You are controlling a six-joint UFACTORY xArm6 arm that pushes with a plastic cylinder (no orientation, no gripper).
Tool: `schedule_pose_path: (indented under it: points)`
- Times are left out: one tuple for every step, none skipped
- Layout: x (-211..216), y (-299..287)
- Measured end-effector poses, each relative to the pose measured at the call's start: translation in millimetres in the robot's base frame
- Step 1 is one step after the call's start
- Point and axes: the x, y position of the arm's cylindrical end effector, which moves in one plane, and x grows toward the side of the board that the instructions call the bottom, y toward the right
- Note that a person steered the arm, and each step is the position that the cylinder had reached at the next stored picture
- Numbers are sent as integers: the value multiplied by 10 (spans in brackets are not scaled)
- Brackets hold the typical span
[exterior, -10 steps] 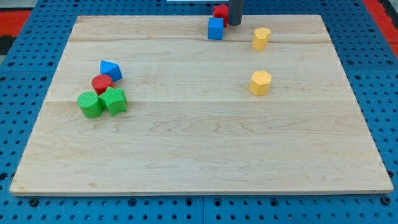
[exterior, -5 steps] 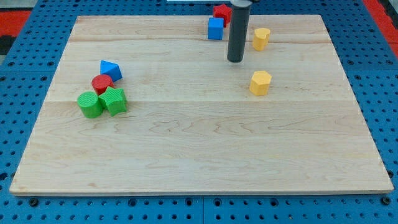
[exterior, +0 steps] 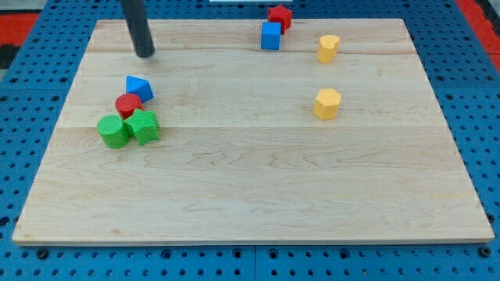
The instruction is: Move your arm to the top left
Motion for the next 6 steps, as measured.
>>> schedule_pose_path:
  points:
    - [-534,-155]
    - [-535,-145]
    - [-536,-108]
    - [-541,-103]
    - [-536,-94]
    - [-540,-71]
